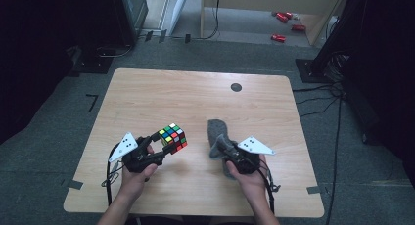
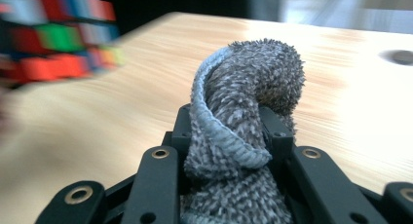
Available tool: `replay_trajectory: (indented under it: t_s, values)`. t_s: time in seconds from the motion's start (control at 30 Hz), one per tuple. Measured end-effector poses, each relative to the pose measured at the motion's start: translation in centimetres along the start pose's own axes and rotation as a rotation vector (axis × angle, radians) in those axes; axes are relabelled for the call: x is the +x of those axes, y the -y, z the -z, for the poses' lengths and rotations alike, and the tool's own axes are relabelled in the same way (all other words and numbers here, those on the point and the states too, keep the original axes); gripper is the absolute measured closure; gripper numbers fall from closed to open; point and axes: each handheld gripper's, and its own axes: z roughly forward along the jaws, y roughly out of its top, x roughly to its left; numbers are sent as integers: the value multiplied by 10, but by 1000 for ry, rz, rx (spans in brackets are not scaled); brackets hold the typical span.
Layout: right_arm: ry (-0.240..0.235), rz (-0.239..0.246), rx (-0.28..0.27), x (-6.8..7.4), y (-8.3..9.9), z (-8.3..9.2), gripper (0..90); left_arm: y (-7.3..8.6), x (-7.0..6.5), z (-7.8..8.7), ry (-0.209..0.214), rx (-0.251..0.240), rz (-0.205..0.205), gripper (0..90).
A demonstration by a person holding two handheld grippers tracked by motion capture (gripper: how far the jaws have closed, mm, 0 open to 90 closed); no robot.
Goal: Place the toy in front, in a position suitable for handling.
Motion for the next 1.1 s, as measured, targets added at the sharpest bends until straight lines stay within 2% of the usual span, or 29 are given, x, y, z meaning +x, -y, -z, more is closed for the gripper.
replay_trajectory:
  t_s: [0.03, 0.1, 0.27, 0.53, 0.6, 0.7, 0.8, 0.87, 0.93, 1.0, 1.1]
  values:
    - [43, 8, 18, -6, 2, 0, 679, 1, 0, -1, -1, 10, -7, 352]
    - [89, -4, 56, -17, 7, -3, 676, 2, -1, -3, -2, 22, -4, 352]
    - [135, -13, 124, -24, 17, -12, 641, 2, -2, -4, 7, 18, 17, 352]
    - [146, -33, 157, -30, 24, -18, 601, 2, 2, -2, -6, 15, 30, 352]
    - [148, -33, 166, -31, 25, -19, 539, 2, 2, -2, -6, 15, 33, 351]
    - [126, -46, 179, -32, 23, -20, 404, 2, 2, -2, -6, 15, 33, 351]
    - [134, -28, 165, -29, 18, -18, 274, 2, 2, -3, -10, 20, 38, 352]
    - [145, -17, 156, -25, 14, -15, 214, 2, 2, -3, -9, 24, 38, 352]
    - [153, -9, 123, -21, 9, -11, 190, 2, 1, -4, -10, 22, 43, 351]
    - [121, -8, 84, -14, 5, -8, 190, 1, 0, -4, -8, 21, 50, 352]
    - [28, -11, 35, 2, 1, -7, 196, 1, -3, -6, -11, 16, 59, 352]
